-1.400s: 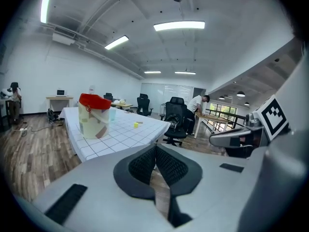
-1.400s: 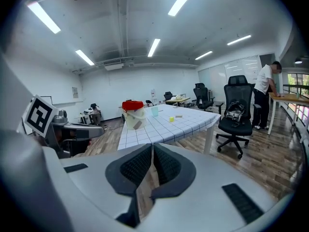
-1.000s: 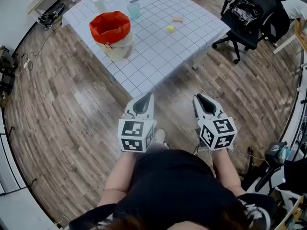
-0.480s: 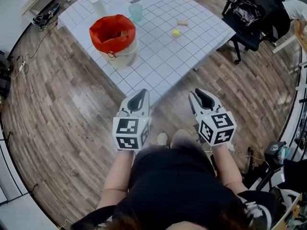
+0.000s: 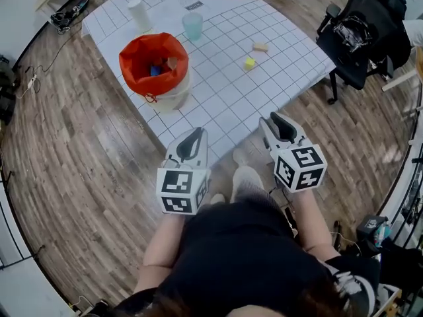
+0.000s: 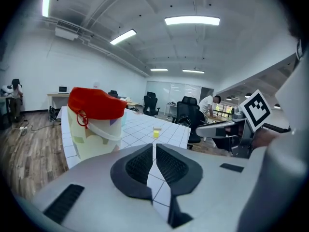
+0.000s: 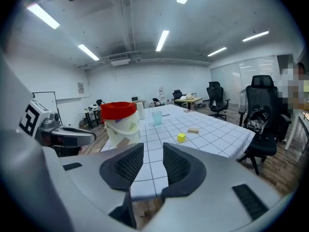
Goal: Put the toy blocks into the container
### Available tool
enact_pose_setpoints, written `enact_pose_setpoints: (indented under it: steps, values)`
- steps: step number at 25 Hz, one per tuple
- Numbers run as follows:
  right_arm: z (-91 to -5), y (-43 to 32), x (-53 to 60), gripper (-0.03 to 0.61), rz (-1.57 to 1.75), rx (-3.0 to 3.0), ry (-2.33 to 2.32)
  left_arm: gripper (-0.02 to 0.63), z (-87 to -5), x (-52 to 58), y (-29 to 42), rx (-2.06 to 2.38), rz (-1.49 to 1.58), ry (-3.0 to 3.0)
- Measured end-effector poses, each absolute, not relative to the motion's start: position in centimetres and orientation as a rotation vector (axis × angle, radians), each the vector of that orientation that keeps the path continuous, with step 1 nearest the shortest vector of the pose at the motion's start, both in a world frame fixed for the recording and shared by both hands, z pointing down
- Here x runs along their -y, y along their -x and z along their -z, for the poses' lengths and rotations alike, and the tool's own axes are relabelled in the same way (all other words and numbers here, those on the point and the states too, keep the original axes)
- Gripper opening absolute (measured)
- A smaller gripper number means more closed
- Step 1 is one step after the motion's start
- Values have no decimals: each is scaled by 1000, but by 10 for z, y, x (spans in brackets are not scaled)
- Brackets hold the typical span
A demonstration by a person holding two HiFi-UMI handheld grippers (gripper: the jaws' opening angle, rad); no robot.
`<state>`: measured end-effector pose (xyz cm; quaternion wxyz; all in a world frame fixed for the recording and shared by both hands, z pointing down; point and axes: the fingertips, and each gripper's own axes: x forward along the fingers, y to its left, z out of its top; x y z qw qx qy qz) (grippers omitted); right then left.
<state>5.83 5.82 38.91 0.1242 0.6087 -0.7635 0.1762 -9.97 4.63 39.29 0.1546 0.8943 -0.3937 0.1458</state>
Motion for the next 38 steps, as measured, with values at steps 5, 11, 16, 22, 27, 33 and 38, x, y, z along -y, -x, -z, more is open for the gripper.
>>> enact_pose_setpoints:
  steps: [5, 11, 16, 22, 27, 33, 38]
  values:
    - [-386, -84, 3, 138, -484, 2264, -1651, 29, -395, -5, 74, 1204, -409, -2485]
    - [-397, -112, 66, 144, -494, 2295, -1533, 31, -401, 41, 37, 1244, -426, -2437]
    - [-415, -124, 108, 146, -508, 2318, -1429, 31, -413, 69, 19, 1287, -440, -2384]
    - [-443, -132, 146, 149, -500, 2320, -1297, 31, -437, 96, 7, 1337, -465, -2297]
    - [-475, -132, 168, 166, -498, 2295, -1174, 31, -450, 111, 5, 1383, -451, -2236]
    - [-506, -130, 186, 173, -467, 2264, -1055, 31, -466, 123, 5, 1414, -464, -2174]
    - [-515, -130, 199, 189, -382, 2228, -1017, 31, -477, 130, 7, 1434, -484, -2124]
